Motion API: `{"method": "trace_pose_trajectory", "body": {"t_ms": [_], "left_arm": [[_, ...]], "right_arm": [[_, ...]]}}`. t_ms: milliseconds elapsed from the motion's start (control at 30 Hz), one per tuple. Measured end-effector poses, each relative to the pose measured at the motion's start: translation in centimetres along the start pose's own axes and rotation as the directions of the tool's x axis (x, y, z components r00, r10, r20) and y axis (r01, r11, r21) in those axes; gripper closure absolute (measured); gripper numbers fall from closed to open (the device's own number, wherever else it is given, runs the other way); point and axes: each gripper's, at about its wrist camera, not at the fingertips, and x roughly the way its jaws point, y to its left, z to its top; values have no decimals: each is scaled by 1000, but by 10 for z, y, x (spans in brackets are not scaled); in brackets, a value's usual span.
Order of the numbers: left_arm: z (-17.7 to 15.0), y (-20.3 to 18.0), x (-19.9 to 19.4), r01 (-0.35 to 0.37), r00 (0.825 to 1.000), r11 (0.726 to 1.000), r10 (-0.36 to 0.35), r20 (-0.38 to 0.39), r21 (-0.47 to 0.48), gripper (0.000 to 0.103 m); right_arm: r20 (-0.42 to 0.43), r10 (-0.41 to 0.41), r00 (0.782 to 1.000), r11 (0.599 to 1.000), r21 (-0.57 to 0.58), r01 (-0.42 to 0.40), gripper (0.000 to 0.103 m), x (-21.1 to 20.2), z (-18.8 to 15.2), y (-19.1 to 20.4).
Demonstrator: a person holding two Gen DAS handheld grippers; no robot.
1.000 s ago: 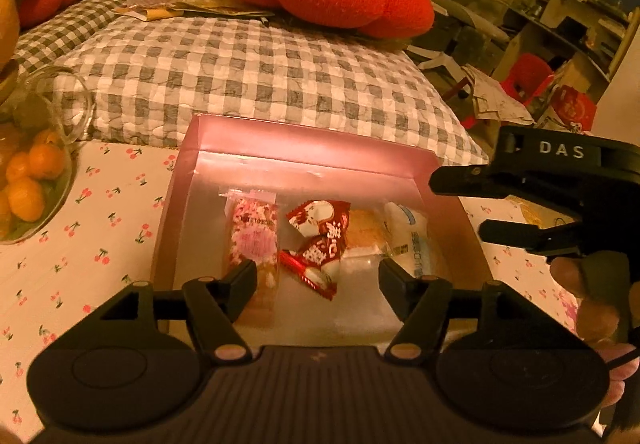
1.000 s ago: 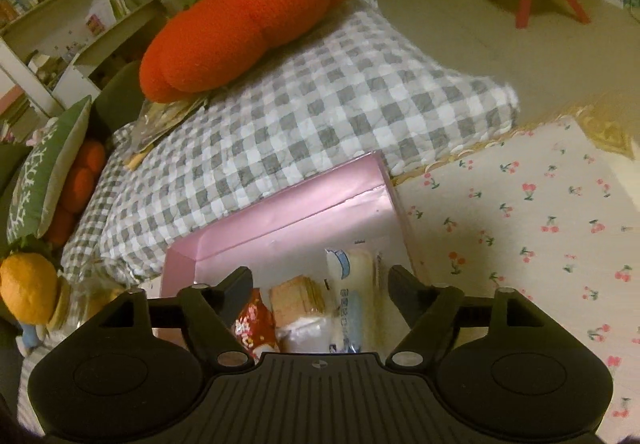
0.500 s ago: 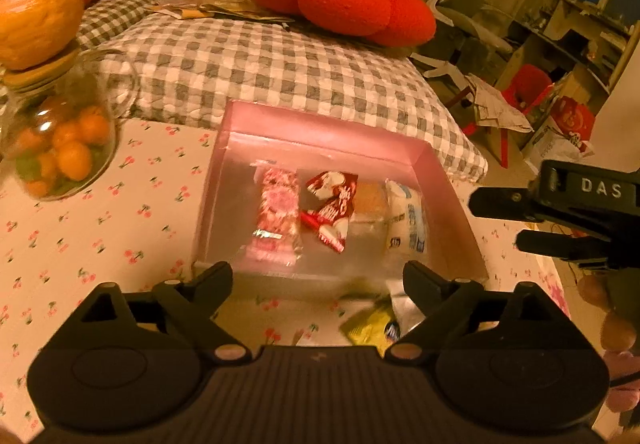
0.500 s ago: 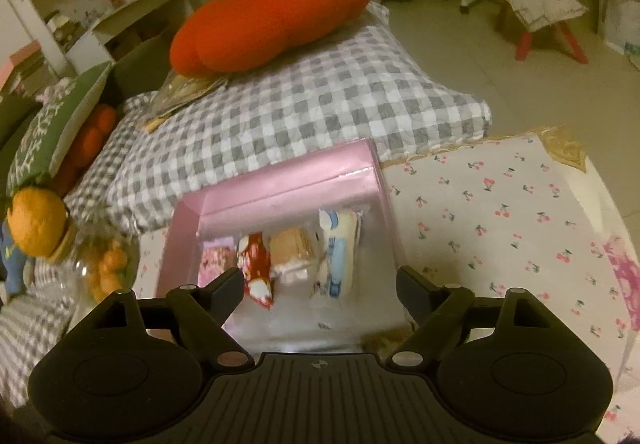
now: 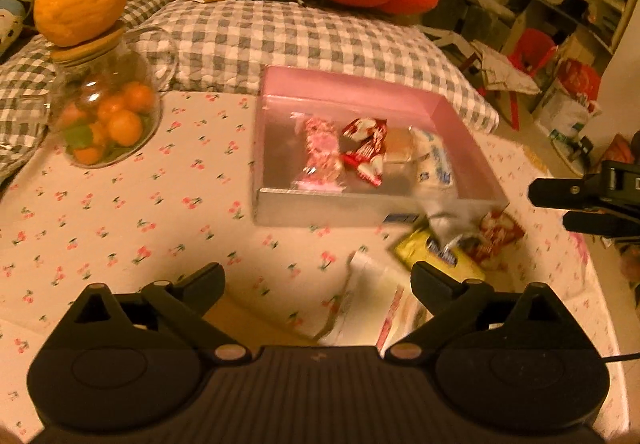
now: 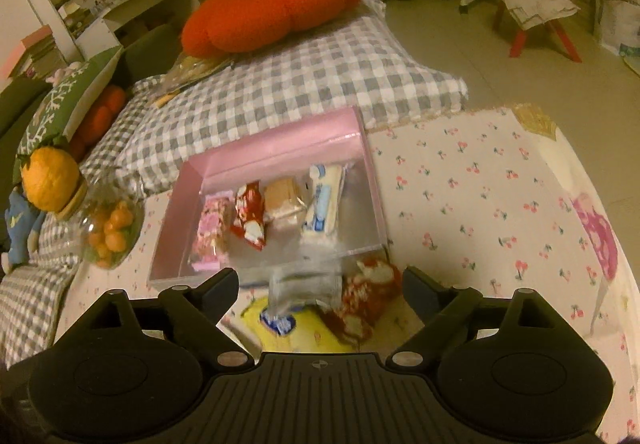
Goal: Organize snacks
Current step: 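Withdraw both tools from the box toward the remaining snacks, then lower the left tool to the gold-wrapped bar while the right tool approaches the red barcode pack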
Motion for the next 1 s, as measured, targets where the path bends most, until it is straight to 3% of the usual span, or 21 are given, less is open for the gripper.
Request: {"method": "trace_pose_trajectory", "body": {"t_ms": [300,467,633,800,1000], "left_arm": [[-21,13,-4,-38,999,999,37,-29,-4,3],[-25,24,1,-126,990,986,118,-79,-106,6],[-27,25,10,-146,986,969,127,-107,-199,11],[-24,14,20,-195,980,962,181,-87,-193,11],[-24,6,31,-280,959,948,270,-81,-152,15]], "right_arm": [[12,-21,1000,998,-62,21,12,-12,-30,-2],[9,-44,999,991,-125,45,9,-10,-48,-1],[-54,-36,998,985,-173,27,9,-3,-64,3],[-89,-34,995,968,-249,11,9,-1,-76,11],[-132,-34,991,948,-319,-10,9,3,-88,14]]}}
